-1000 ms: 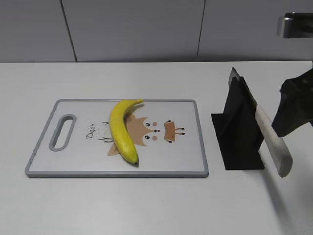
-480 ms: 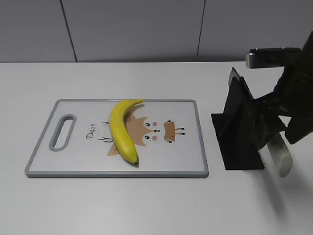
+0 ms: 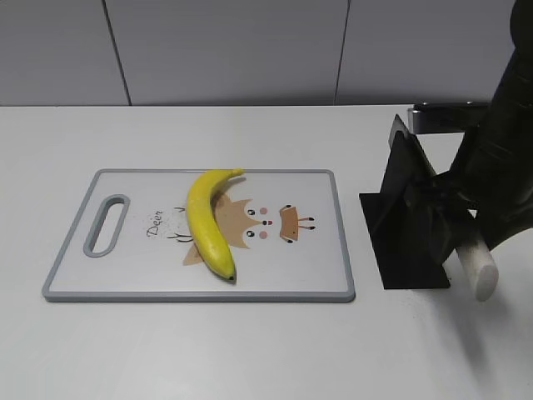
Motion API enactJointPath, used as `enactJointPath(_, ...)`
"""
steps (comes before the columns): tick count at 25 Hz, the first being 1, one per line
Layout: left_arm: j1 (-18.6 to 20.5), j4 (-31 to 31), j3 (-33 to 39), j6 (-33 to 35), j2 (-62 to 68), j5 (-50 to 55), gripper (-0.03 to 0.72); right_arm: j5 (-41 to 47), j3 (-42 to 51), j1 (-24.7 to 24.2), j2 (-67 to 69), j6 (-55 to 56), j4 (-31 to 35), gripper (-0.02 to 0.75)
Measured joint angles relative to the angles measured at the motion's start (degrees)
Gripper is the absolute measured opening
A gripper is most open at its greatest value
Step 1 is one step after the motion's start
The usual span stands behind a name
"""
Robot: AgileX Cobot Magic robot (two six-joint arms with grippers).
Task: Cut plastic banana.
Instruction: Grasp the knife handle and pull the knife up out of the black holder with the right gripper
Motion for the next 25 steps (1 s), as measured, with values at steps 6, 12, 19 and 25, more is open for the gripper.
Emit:
enactJointPath(6,0.0,0.06,0.0,0.0,0.0,0.0,0.573,0.12,0.0,0.04,-0.29,1.41,0.82,0.177)
enactJointPath(12,0.0,0.06,0.0,-0.04,0.0,0.0,0.573,0.54,0.0,0.04,-3.35,1.48,0.87,0.177)
enactJointPath(19,0.0,0.06,0.0,-0.05,0.0,0.0,0.573,1.29,-0.44,0.04,-9.26,1.35,0.87,0.177)
enactJointPath(25,0.0,0.12,0.0,-0.03,0.0,0.0,0.573,2.32,-0.8,0.16,-13.18,-3.38,1.64,0.175)
